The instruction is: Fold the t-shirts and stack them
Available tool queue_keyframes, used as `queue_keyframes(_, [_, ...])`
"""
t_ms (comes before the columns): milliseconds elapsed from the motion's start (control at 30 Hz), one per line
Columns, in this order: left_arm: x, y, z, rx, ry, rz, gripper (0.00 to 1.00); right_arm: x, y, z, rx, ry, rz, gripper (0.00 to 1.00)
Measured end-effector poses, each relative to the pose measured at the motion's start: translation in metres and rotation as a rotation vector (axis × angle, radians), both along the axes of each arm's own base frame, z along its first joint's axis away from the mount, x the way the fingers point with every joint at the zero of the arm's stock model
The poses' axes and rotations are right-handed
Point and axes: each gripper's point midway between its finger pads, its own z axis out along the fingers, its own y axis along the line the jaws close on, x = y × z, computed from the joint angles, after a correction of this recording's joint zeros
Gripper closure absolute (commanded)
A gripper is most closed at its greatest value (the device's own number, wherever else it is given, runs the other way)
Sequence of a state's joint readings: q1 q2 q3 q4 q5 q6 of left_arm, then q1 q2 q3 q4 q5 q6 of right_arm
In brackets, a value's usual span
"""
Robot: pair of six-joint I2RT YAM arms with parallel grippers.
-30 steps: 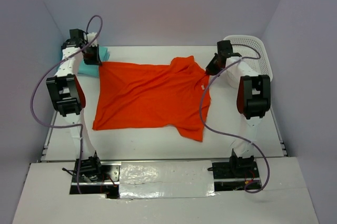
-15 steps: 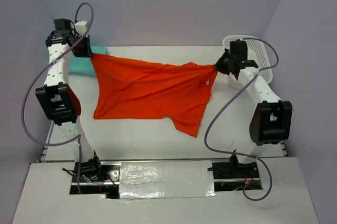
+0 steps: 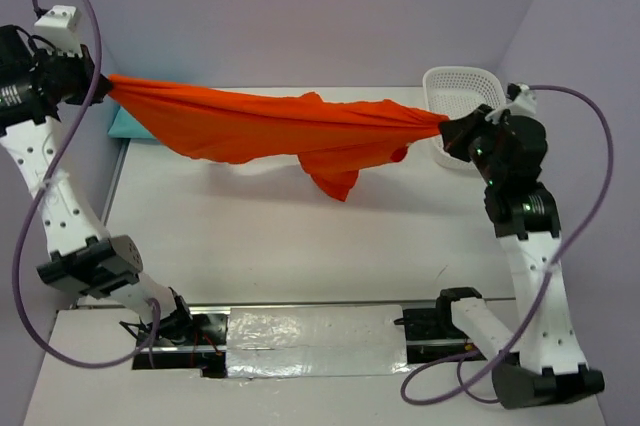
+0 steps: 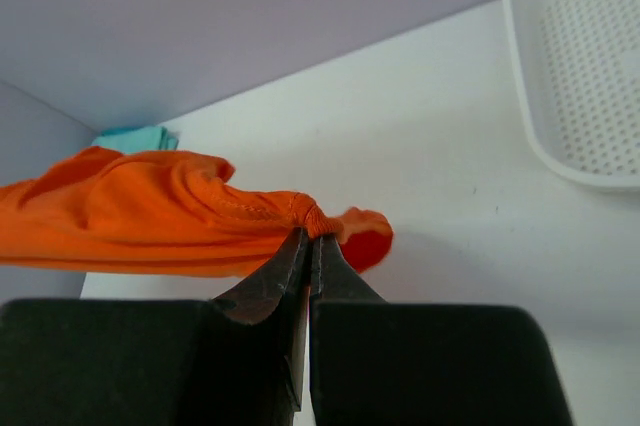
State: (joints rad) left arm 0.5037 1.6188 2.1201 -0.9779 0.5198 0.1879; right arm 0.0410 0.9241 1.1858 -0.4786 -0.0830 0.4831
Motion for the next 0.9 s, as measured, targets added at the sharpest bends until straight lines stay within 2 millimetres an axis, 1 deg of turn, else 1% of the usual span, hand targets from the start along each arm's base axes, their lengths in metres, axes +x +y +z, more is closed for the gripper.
queue_keyframes(67, [-0.022,-0.019,0.028,0.035,-0.065,-0.046,1.0,-0.022,-0.006,0.02,-0.026,-0.053,-0.013,1.0])
queue_keyframes(133, [-0.038,-0.033,0.054,0.074,-0.127,-0.078,1.0,-0.04,-0.011,0.035,-0.05,-0.09,-0.026,1.0])
queue_keyframes(200, [-0.05,-0.04,0.077,0.11,-0.186,-0.085,1.0,-0.056,-0.014,0.048,-0.073,-0.116,-0.029,1.0])
queue_keyframes(233, [-0.054,-0.042,0.086,0.123,-0.207,-0.086,1.0,-0.064,-0.014,0.055,-0.085,-0.134,-0.028,1.0])
queue_keyframes(300, [-0.057,-0.043,0.096,0.134,-0.233,-0.084,1.0,-0.077,-0.014,0.068,-0.101,-0.161,-0.02,1.0])
queue_keyframes(333, [-0.055,-0.043,0.098,0.135,-0.239,-0.084,1.0,-0.081,-0.013,0.073,-0.107,-0.174,-0.014,1.0])
queue_keyframes(400, [-0.049,-0.041,0.095,0.114,-0.232,-0.081,1.0,-0.082,-0.011,0.077,-0.119,-0.184,0.004,1.0])
queue_keyframes(433, [-0.043,-0.038,0.09,0.099,-0.221,-0.078,1.0,-0.08,-0.01,0.075,-0.124,-0.179,0.016,1.0])
queue_keyframes(500, [-0.025,-0.035,0.074,0.064,-0.182,-0.079,1.0,-0.066,-0.005,0.066,-0.135,-0.139,0.047,1.0])
queue_keyframes(533, [-0.012,-0.032,0.064,0.052,-0.158,-0.079,1.0,-0.056,-0.003,0.059,-0.139,-0.113,0.063,1.0])
queue_keyframes(633, [0.034,-0.03,0.017,0.018,-0.057,-0.098,1.0,-0.01,0.002,0.029,-0.152,-0.009,0.103,1.0])
queue_keyframes(700, [0.065,-0.034,-0.027,-0.001,0.036,-0.116,1.0,0.024,0.005,0.003,-0.161,0.061,0.125,1.0])
queue_keyframes(733, [0.081,-0.038,-0.051,-0.009,0.083,-0.126,1.0,0.043,0.008,-0.014,-0.166,0.104,0.137,1.0])
queue_keyframes(767, [0.095,-0.043,-0.075,-0.015,0.128,-0.136,1.0,0.064,0.012,-0.038,-0.172,0.163,0.152,1.0])
queue_keyframes(800, [0.109,-0.046,-0.102,-0.022,0.177,-0.144,1.0,0.08,0.015,-0.058,-0.18,0.211,0.167,1.0])
queue_keyframes(833, [0.121,-0.05,-0.125,-0.027,0.217,-0.151,1.0,0.091,0.018,-0.074,-0.183,0.25,0.176,0.98])
queue_keyframes(867, [0.132,-0.053,-0.152,-0.034,0.263,-0.155,1.0,0.109,0.024,-0.104,-0.189,0.321,0.199,0.9])
queue_keyframes(900, [0.142,-0.055,-0.173,-0.036,0.297,-0.153,0.88,0.121,0.03,-0.123,-0.193,0.368,0.215,0.72])
